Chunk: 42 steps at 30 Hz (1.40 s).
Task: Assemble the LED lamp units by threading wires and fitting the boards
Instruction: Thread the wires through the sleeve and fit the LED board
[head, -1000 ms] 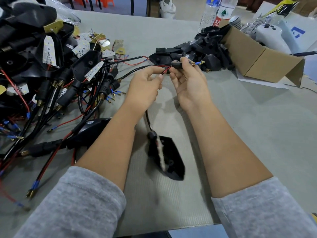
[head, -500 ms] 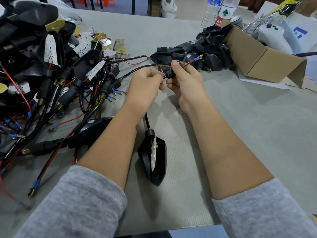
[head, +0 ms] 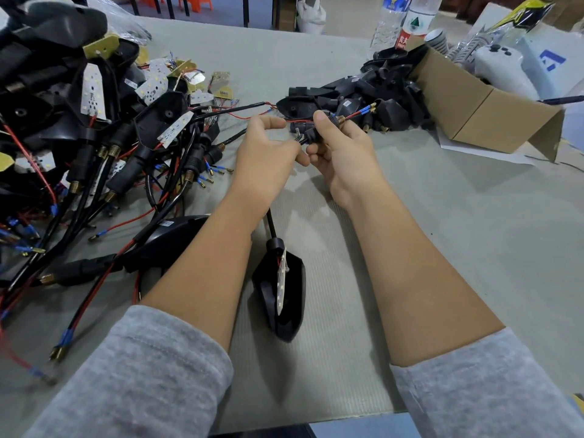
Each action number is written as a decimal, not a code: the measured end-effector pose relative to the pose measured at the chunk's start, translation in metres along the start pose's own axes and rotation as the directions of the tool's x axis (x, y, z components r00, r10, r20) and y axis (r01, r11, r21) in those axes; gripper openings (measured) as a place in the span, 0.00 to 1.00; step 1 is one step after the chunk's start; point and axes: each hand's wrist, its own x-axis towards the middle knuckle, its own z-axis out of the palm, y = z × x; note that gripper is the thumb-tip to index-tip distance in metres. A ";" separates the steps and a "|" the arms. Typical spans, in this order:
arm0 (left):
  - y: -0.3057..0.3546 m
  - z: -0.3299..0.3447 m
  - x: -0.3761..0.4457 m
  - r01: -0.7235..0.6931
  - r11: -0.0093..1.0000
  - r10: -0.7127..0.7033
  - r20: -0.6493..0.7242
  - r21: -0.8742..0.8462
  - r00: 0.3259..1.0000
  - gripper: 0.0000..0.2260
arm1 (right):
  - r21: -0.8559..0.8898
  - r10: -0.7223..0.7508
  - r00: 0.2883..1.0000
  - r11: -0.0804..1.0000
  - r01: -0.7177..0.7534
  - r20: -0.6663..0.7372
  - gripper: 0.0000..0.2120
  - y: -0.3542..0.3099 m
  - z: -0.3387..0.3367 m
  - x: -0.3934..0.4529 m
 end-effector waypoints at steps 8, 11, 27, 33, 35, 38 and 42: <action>-0.002 -0.001 0.002 0.002 1.000 -0.002 -0.013 -0.012 1.000 0.13 | 0.022 0.038 0.992 0.999 -0.041 0.122 0.08 0.000 0.002 -0.002; -0.002 -0.001 0.003 0.013 1.000 -0.013 0.008 -0.026 1.000 0.12 | 0.057 0.043 0.990 0.997 -0.051 0.134 0.08 0.000 0.003 -0.002; 0.001 -0.003 -0.001 -0.042 0.997 0.028 0.221 0.060 0.975 0.12 | 0.145 -0.013 0.994 0.989 0.029 -0.110 0.07 0.001 -0.006 0.010; 0.002 -0.003 -0.003 -0.095 0.988 0.066 0.228 0.119 0.971 0.10 | -0.035 -0.045 0.999 0.998 0.045 -0.008 0.06 0.003 -0.001 0.004; 0.003 -0.002 -0.004 -0.083 0.992 0.059 0.233 0.095 0.971 0.12 | 0.030 -0.037 0.999 0.999 0.038 -0.040 0.06 0.002 -0.003 0.005; 0.006 -0.005 -0.005 -0.023 0.996 -0.004 0.289 0.091 0.957 0.14 | 0.159 -0.019 0.994 0.987 0.036 -0.107 0.06 0.000 -0.006 0.006; 0.006 -0.008 -0.004 -0.013 0.994 -0.026 0.344 0.112 0.939 0.15 | 0.207 0.012 0.993 0.978 0.013 -0.119 0.08 -0.001 -0.008 0.008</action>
